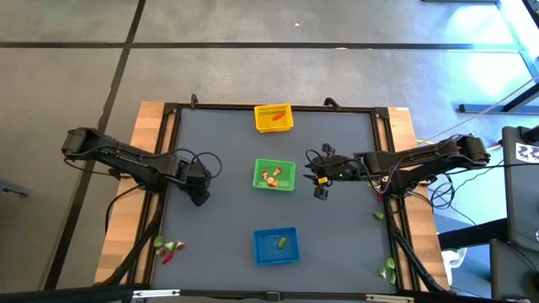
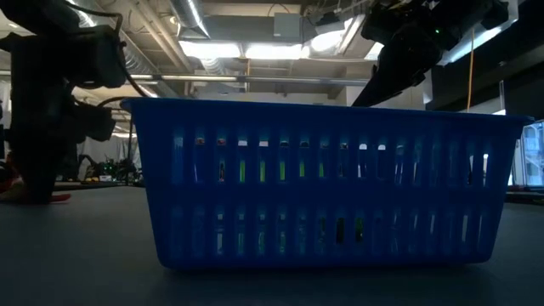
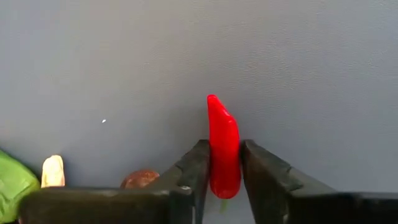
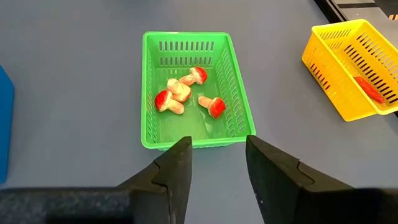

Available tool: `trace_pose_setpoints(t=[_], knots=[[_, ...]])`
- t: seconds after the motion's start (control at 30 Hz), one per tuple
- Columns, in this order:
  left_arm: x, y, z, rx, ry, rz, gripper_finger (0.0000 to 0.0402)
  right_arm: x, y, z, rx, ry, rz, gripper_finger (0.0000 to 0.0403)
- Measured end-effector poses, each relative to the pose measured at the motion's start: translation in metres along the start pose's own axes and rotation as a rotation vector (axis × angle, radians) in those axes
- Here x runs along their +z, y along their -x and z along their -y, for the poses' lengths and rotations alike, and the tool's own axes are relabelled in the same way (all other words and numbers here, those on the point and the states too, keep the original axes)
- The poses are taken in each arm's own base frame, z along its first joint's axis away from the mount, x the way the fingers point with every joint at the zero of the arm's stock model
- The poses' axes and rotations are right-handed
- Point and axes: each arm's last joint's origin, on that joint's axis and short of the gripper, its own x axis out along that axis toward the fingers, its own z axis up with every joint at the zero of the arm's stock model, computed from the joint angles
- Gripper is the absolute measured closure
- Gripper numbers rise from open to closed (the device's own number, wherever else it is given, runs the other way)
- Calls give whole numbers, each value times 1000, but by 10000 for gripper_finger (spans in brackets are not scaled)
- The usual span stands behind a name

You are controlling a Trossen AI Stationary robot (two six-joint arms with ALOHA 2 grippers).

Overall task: Sort produce into baskets
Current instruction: Put the red chili pepper into the yellow bin

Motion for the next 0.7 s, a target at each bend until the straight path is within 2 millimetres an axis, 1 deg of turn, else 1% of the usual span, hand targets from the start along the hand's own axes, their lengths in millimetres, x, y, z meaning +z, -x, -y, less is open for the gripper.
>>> trace_pose_setpoints(t=[0.1, 0.2, 0.37, 0.53, 0.7], knots=[[1, 1, 1, -4, -21, 7, 339, 0, 0, 0, 0, 0, 0, 251], [5, 4, 4, 2, -26, 49, 350, 0, 0, 0, 0, 0, 1, 251], [18, 16, 14, -32, -51, 172, 346, 0, 0, 0, 0, 0, 1, 251], [40, 31, 27, -151, -84, 340, 340, 0, 0, 0, 0, 0, 2, 251], [68, 47, 37, -287, -106, 579, 342, 0, 0, 0, -1, 0, 3, 251]])
